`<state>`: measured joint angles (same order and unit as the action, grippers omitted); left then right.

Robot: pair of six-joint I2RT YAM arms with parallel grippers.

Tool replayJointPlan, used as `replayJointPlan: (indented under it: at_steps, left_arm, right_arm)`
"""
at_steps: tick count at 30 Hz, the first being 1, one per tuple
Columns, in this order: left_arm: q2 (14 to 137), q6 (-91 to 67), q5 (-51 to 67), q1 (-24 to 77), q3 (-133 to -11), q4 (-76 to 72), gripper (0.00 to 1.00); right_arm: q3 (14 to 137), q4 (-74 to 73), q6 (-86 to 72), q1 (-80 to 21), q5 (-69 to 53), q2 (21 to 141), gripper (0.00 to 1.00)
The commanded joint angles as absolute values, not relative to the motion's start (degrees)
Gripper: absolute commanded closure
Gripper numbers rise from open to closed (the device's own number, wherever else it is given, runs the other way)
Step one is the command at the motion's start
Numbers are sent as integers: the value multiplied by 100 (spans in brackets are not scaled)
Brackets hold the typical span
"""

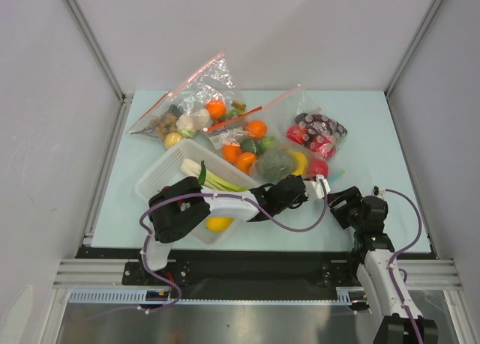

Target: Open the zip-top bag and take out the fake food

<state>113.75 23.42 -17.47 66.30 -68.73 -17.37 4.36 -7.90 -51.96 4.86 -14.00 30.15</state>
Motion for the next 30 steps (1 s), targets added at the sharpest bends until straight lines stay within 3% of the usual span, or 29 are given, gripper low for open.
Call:
replayJointPlan:
  at_steps: [1,10,26,30]
  left_arm:
    - [11039,2074,-1547,6583,-6979,-1784,100]
    - [10925,1899,-1371,6522,-6970,-1687,100]
    - [10802,1854,-1310,6504,-6873,-1696,100]
    - [10767,1846,-1266,6513,-6820,-1714,100]
  right_arm:
    - [308,692,-5405,352,-1714,3216,25]
    - [220,1994,-5721,-280,-1232,3541,27]
    - [430,4086,-5819,-589,-1020,5818,31]
    - [545,4324,-5783,-598,-941,6134,40]
